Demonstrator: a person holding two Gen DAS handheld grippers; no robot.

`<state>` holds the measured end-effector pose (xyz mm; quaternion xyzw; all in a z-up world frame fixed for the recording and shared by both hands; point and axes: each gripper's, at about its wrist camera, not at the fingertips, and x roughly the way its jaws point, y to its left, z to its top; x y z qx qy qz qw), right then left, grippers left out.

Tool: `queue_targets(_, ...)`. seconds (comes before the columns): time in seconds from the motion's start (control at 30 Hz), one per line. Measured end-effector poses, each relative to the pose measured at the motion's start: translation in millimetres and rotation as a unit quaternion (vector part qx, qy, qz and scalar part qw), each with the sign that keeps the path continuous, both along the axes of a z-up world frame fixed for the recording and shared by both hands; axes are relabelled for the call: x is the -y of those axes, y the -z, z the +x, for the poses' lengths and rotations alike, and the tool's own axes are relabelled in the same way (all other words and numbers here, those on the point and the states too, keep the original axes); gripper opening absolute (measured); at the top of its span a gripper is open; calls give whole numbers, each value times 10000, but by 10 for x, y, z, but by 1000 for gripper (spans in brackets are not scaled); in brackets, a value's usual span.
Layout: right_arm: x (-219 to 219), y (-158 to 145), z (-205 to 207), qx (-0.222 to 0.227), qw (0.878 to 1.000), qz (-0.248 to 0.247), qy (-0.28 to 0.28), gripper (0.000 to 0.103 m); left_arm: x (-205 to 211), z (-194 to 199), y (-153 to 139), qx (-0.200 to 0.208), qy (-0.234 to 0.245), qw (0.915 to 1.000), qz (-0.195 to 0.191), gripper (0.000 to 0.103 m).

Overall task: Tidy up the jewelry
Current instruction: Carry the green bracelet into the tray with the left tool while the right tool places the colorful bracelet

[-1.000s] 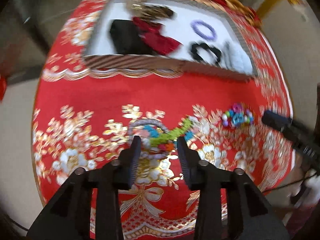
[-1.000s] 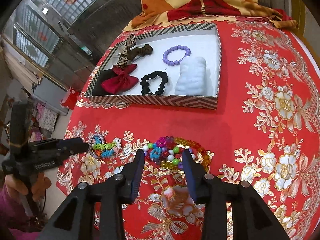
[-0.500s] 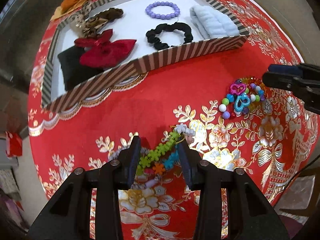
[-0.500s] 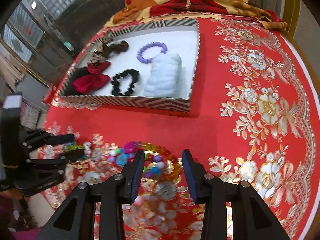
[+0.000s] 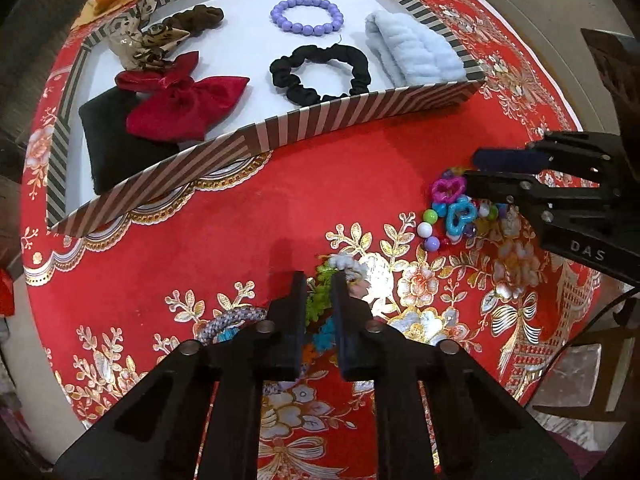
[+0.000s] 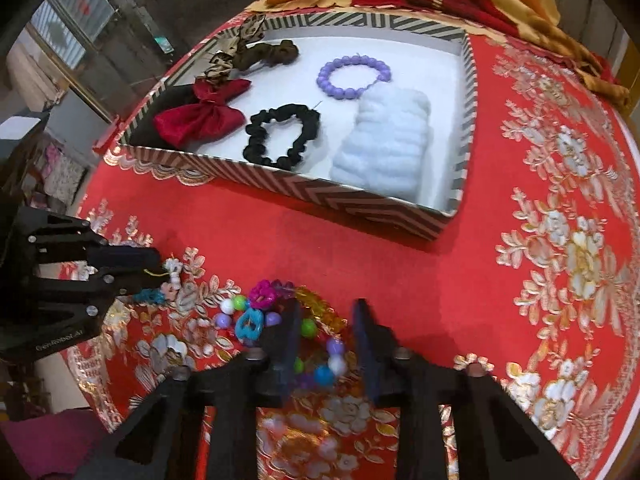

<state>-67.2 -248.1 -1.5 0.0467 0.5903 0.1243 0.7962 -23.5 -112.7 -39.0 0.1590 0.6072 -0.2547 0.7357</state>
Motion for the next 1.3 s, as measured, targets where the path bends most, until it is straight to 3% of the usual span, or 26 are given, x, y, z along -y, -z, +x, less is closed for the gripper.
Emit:
queue_targets(0.1, 1, 7, -11, -2, 10000, 84, 40, 8, -62, 33, -48, -236, -211, 9991, -297, 7)
queue_targets(0.27, 107, -263, -116, 290, 9981, 449, 295, 8, -192, 114, -274, -279, -532, 9959, -670, 7)
queue_targets(0.67, 168, -1057, -278, 1085, 9905, 789, 295, 8, -432, 116, -988, 288, -949, 9884, -1147, 6)
queue_targets(0.97, 175, -1375, -156, 1453, 9861, 750, 289, 8, -476, 270, -1431, 781, -1122, 9811, -1371, 6)
queue_targets(1.1, 169, -1410, -101, 1506, 9851, 772, 305, 8, -424, 280, -1393, 799, -989, 9851, -1155, 6)
queue_targets(1.2, 163, -1380, -83, 1484, 9853, 790, 316, 8, -393, 265, -1128, 598, -1056, 9889, -860, 7)
queue_targets(1.27, 172, -1339, -79, 1431, 9858, 807, 361, 8, -386, 304, -848, 254, -1228, 9900, -648, 13)
queue_targets(1.3, 173, -1321, -80, 1409, 9860, 813, 378, 8, -377, 330, -712, 114, -1310, 9897, -557, 22)
